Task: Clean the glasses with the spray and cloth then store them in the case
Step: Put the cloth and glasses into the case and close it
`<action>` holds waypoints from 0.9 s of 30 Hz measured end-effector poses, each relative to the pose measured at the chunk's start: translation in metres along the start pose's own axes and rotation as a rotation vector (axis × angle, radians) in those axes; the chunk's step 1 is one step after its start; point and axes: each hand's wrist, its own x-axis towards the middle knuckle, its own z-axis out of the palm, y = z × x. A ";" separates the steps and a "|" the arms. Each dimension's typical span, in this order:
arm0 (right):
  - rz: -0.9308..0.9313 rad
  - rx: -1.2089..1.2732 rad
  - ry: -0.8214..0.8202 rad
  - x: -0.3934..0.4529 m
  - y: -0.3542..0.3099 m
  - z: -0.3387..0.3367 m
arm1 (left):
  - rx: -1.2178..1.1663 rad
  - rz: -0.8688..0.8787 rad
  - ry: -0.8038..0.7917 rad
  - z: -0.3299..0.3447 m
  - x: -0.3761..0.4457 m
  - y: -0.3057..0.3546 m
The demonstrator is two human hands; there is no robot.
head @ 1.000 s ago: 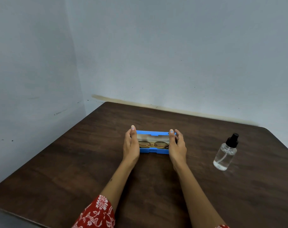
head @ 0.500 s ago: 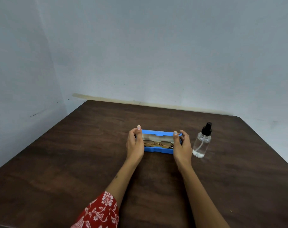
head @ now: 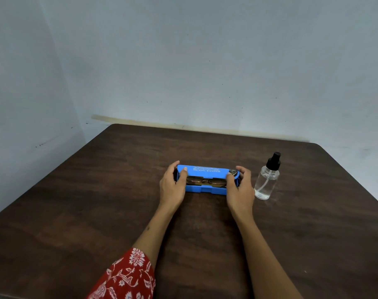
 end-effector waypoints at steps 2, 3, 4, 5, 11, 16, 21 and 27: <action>-0.012 -0.010 -0.001 0.000 0.002 0.000 | -0.017 0.005 0.001 -0.001 -0.001 0.002; -0.017 -0.020 -0.005 0.000 0.003 0.000 | -0.021 0.014 0.002 -0.002 -0.002 0.002; -0.025 -0.028 -0.008 0.000 0.004 0.000 | -0.026 0.025 0.001 -0.003 -0.003 0.002; -0.033 -0.039 -0.011 0.000 0.004 0.000 | -0.032 0.035 0.000 -0.003 -0.003 0.003; -0.056 -0.059 -0.016 -0.001 0.003 -0.002 | -0.049 0.016 -0.001 -0.004 -0.001 0.001; -0.028 -0.026 -0.035 0.001 0.006 -0.004 | -0.042 0.018 0.006 -0.005 0.000 0.001; -0.046 -0.021 -0.070 0.000 0.004 -0.006 | -0.001 0.017 0.021 -0.003 0.001 -0.005; -0.058 -0.036 -0.090 0.003 0.005 -0.011 | 0.016 0.031 0.010 -0.002 0.007 -0.011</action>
